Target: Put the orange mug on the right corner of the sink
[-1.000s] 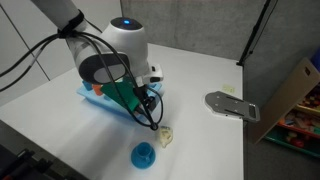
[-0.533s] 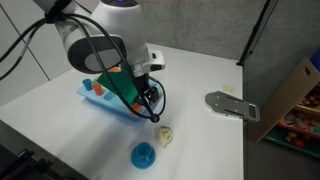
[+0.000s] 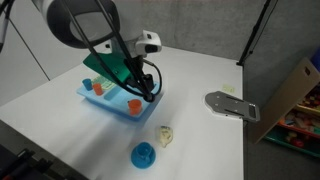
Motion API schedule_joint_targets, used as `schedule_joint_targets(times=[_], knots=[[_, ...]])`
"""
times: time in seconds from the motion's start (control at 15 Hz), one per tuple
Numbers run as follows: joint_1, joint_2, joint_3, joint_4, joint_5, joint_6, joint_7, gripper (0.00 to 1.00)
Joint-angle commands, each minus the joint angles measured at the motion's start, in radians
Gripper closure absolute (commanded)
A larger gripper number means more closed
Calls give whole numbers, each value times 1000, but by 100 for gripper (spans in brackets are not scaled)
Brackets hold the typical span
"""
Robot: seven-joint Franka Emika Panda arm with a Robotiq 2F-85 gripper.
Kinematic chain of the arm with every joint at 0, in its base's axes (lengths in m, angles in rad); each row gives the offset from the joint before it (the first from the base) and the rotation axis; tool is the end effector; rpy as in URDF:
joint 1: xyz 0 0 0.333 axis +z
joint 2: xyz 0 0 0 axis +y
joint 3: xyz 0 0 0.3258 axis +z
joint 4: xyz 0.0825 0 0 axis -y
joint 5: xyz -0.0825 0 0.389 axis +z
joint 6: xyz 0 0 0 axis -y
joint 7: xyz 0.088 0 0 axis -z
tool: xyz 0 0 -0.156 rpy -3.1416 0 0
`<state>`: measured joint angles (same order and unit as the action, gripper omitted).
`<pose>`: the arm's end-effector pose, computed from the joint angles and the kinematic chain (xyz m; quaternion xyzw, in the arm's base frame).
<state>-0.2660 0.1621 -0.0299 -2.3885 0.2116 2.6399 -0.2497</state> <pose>0.4979 -0.1526 0.2166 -0.9912 0.1129 -0.0571 0.0385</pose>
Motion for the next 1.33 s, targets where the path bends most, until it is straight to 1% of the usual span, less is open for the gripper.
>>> schedule_joint_targets(times=[0.0,0.2,0.73,1.27], knots=[[50,-117,-60,-15,-91,-130,104,0],[63,-186,-83,-8,-133,-237,146,0],[62,-394,-115,-19,-160,-474,150,0],[59,-562,-92,1,-285,-631,234,0]])
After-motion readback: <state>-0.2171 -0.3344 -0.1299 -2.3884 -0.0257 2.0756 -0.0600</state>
